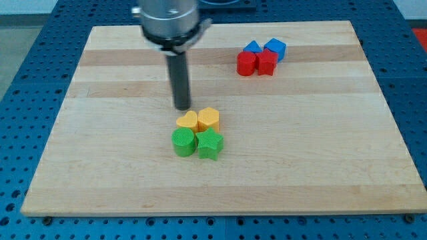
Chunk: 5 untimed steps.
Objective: Separate the green blocks from yellow blocks
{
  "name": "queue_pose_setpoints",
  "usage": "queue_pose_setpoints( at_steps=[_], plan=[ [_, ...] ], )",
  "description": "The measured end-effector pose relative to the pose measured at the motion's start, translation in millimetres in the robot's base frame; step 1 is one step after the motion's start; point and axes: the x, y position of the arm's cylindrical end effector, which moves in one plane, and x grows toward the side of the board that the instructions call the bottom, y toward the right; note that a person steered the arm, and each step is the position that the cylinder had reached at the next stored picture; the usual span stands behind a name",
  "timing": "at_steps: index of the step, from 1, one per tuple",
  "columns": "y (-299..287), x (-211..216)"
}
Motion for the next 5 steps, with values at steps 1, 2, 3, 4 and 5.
queue_pose_setpoints(
  at_steps=[1, 2, 3, 4, 5],
  plan=[
    [-24.4, 26.5],
    [-24.4, 61.1],
    [-24.4, 84.9],
    [-24.3, 88.8],
    [-13.9, 88.8]
  ],
)
